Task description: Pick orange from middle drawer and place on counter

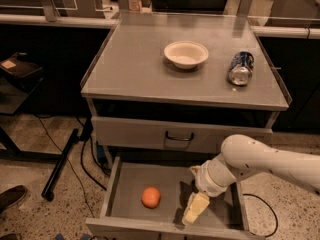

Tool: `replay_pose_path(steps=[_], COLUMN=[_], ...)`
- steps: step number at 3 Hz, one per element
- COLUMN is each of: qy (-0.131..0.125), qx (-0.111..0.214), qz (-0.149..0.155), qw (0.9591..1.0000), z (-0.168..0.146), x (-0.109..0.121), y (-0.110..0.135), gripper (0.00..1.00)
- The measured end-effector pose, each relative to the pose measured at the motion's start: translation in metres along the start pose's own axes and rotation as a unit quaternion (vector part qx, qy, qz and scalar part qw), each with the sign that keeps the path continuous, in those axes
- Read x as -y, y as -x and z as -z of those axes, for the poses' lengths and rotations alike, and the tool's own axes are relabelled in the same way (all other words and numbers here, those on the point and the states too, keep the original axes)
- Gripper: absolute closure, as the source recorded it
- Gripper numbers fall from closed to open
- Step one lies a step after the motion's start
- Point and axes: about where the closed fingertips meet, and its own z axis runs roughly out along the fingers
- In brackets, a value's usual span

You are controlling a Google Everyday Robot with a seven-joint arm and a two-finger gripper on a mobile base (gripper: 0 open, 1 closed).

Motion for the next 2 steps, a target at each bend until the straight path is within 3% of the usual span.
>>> replay_pose_path(steps=[1, 2], qy=[0.006, 0.009], qx=[0.001, 0.037], qz=[-0.003, -0.006], qw=[1.0, 0.9993], z=[-0.006, -0.023], x=[-0.001, 0.0], y=[-0.003, -0.001], gripper=[0.0, 0.0])
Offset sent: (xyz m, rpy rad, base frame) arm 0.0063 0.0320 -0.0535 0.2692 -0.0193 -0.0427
